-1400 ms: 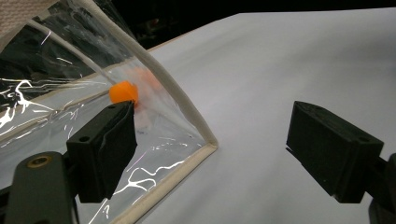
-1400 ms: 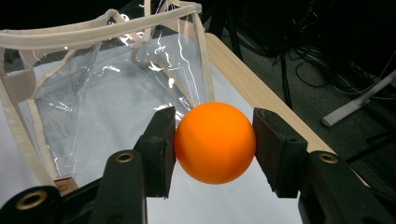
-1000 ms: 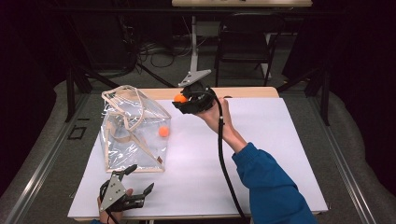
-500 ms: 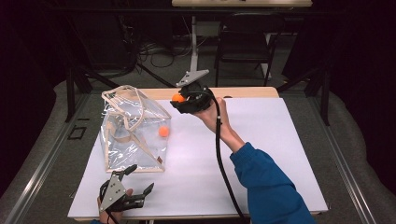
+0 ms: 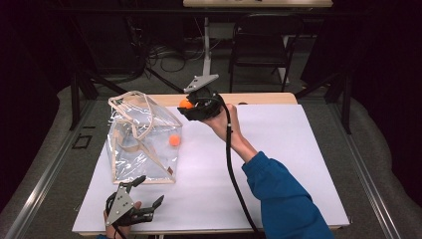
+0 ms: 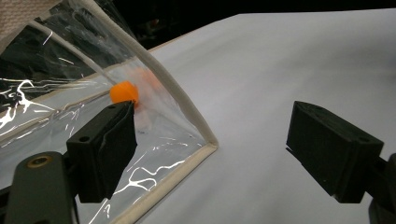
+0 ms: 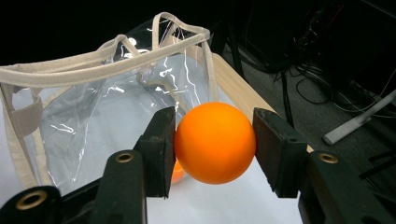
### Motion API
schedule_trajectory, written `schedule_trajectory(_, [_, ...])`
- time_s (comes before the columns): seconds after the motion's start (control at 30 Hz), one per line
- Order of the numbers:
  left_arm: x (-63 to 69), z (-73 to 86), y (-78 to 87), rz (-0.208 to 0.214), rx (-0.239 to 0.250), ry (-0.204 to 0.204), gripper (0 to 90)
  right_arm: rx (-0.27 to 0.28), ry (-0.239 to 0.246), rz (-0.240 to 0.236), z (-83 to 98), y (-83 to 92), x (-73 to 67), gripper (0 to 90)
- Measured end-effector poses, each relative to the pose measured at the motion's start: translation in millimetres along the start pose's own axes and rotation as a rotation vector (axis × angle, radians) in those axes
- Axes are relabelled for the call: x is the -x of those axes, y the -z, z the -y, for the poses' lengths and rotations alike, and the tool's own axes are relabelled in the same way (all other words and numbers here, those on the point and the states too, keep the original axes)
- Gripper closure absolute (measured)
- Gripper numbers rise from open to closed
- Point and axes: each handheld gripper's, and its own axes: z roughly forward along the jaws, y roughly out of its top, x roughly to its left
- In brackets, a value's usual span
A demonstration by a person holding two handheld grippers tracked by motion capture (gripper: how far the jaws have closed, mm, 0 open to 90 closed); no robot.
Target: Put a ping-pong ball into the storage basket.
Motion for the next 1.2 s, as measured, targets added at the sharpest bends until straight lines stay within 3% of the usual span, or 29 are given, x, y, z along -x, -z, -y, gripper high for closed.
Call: schedule_trajectory(1.2, [-0.5, -0.4, 1.1, -0.002, 0.002, -0.004, 15.8, 0.027, 0.005, -0.02, -12.6, -14.9, -8.8, 50.8])
